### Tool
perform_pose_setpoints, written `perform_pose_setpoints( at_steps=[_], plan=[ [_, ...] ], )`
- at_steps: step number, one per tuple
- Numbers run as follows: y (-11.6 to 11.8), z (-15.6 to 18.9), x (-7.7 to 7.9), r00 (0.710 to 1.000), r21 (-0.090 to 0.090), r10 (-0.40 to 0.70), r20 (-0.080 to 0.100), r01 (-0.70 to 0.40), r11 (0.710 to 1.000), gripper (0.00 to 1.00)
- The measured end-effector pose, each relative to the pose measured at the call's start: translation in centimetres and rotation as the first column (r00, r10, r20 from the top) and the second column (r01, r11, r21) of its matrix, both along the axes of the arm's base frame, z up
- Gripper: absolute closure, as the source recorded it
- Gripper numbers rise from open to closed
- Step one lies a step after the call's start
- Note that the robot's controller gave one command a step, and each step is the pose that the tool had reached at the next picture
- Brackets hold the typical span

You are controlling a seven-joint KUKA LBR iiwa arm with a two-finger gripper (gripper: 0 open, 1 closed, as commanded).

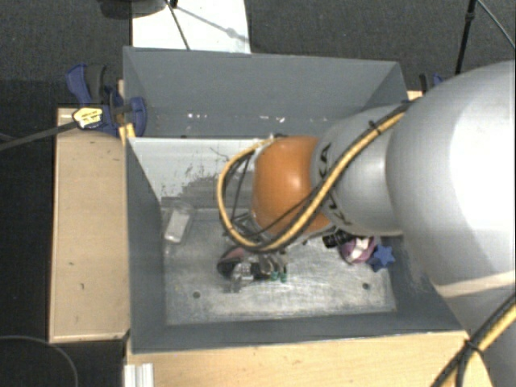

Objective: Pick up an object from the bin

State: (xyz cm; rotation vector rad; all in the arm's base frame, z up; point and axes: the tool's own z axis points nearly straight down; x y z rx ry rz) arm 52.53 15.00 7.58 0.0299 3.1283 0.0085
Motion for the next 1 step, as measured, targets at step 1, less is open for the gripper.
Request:
perform_pose_setpoints(
  at_steps=[1],
  plan=[
    [0.12, 13.38, 0.95, 0.979, -0.005, 0.203, -0.004, -0.203, 0.979, 1.0]
  ],
)
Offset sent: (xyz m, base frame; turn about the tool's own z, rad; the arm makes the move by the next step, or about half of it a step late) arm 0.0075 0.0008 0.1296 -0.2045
